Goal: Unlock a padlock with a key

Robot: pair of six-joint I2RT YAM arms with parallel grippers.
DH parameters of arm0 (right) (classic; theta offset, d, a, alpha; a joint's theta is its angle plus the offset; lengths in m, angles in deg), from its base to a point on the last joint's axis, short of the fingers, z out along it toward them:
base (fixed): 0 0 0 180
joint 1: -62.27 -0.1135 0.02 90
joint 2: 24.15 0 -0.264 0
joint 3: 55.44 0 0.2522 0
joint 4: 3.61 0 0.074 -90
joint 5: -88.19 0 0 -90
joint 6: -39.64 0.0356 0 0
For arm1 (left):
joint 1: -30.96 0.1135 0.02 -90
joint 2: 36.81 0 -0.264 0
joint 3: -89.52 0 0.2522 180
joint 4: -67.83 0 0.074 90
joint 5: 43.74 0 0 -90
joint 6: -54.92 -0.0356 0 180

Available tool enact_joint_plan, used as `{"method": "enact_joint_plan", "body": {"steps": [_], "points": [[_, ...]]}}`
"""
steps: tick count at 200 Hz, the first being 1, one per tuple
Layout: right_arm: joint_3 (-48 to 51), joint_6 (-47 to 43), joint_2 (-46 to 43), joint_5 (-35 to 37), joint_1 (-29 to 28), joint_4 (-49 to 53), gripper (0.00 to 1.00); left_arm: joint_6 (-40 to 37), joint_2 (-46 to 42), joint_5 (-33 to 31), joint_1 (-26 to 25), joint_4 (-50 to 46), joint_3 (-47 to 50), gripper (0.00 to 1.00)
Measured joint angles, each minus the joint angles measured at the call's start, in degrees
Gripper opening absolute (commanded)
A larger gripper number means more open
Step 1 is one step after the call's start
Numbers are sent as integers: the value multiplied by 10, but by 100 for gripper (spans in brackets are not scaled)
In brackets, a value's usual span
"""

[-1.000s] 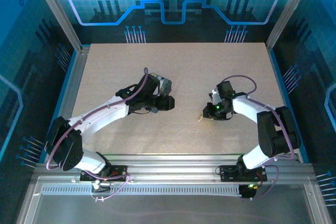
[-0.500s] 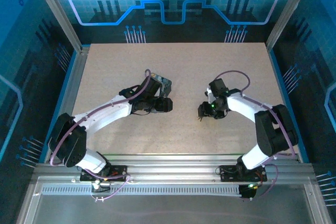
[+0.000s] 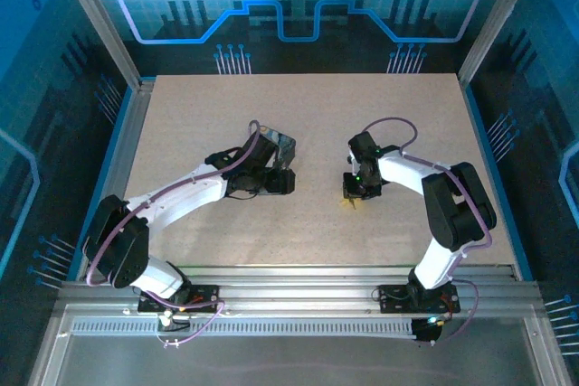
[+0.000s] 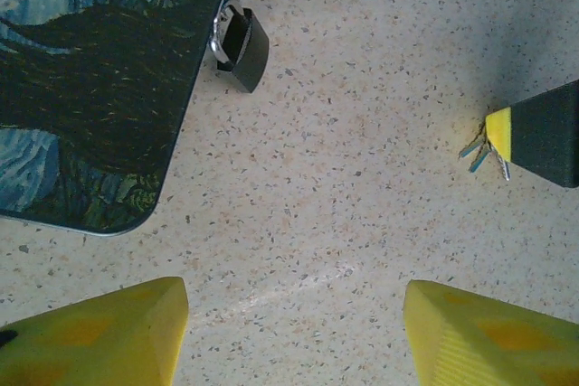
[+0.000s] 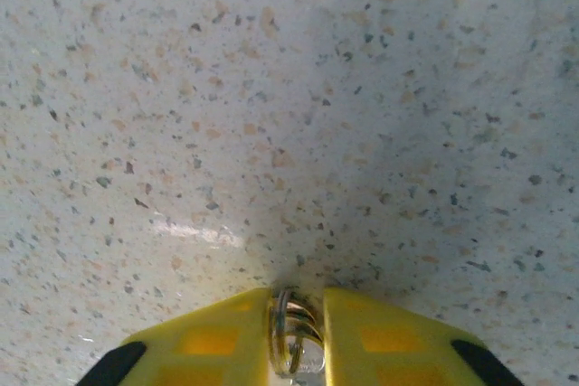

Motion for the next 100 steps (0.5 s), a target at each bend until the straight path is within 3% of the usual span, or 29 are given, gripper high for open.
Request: {"method": "enact_joint_plan", "body": {"steps": [51,100], "points": [[30,46,-9,-54,-2,-75,0,1,0,3,-2,-3,0,64],[81,102,-30,-111,6,-154,0,39,8,61,-32,58,18,60]]}}
